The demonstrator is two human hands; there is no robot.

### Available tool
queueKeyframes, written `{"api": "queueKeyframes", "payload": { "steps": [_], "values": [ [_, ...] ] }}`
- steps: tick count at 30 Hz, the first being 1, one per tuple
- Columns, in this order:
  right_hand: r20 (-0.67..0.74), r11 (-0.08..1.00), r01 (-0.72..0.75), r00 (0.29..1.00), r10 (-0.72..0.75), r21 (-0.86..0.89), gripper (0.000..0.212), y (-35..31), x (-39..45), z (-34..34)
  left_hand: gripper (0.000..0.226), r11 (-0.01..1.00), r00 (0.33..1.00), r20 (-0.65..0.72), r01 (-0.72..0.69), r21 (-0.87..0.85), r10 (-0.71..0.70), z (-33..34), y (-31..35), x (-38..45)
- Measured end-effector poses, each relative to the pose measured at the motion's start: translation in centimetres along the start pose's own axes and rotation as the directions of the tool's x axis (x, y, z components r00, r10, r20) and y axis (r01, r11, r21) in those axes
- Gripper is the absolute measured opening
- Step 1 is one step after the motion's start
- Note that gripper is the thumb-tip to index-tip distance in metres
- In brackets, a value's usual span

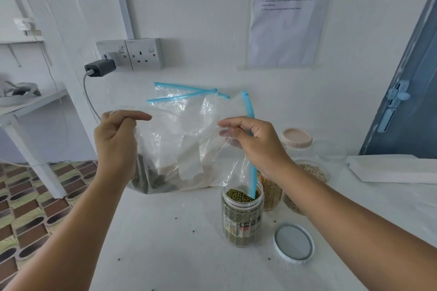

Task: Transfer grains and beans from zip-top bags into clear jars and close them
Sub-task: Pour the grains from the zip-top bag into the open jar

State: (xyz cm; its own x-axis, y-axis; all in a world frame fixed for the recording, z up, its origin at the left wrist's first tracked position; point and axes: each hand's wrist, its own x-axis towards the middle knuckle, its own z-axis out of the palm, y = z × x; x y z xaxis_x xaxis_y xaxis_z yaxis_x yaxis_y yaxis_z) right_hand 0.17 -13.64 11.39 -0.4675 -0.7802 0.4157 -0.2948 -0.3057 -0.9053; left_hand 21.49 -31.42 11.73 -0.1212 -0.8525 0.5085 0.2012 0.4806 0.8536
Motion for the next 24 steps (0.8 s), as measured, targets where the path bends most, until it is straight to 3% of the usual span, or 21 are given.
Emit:
{"api": "queueKeyframes", "payload": {
  "steps": [10, 16, 21, 24],
  "values": [
    [-0.009, 0.997, -0.009, 1.000, 0.009, 0.077, 0.029, -0.8, 0.1, -0.5, 0.044, 0.997, 0.999, -0.054, -0.004, -0.079, 0.000, 0.8, 1.8, 3.4],
    [0.086, 0.996, 0.009, 0.996, -0.017, 0.094, 0.027, -0.6, -0.3, -0.6, 0.048, 0.989, 0.994, -0.104, 0.003, -0.148, -0.019, 0.9, 3.5, 4.5],
    [0.284, 0.996, 0.003, 0.958, 0.023, -0.090, 0.052, -0.1, -1.0, -2.3, 0.047, 0.985, 0.992, -0.124, -0.042, -0.164, 0.022, 1.7, 4.7, 4.9],
    [0.301, 0.978, 0.035, 0.953, 0.029, -0.207, 0.064, 0.2, -1.3, -2.9, 0.045, 0.981, 0.993, -0.111, -0.053, -0.187, 0.032, 2.4, 4.9, 4.8]
  ]
}}
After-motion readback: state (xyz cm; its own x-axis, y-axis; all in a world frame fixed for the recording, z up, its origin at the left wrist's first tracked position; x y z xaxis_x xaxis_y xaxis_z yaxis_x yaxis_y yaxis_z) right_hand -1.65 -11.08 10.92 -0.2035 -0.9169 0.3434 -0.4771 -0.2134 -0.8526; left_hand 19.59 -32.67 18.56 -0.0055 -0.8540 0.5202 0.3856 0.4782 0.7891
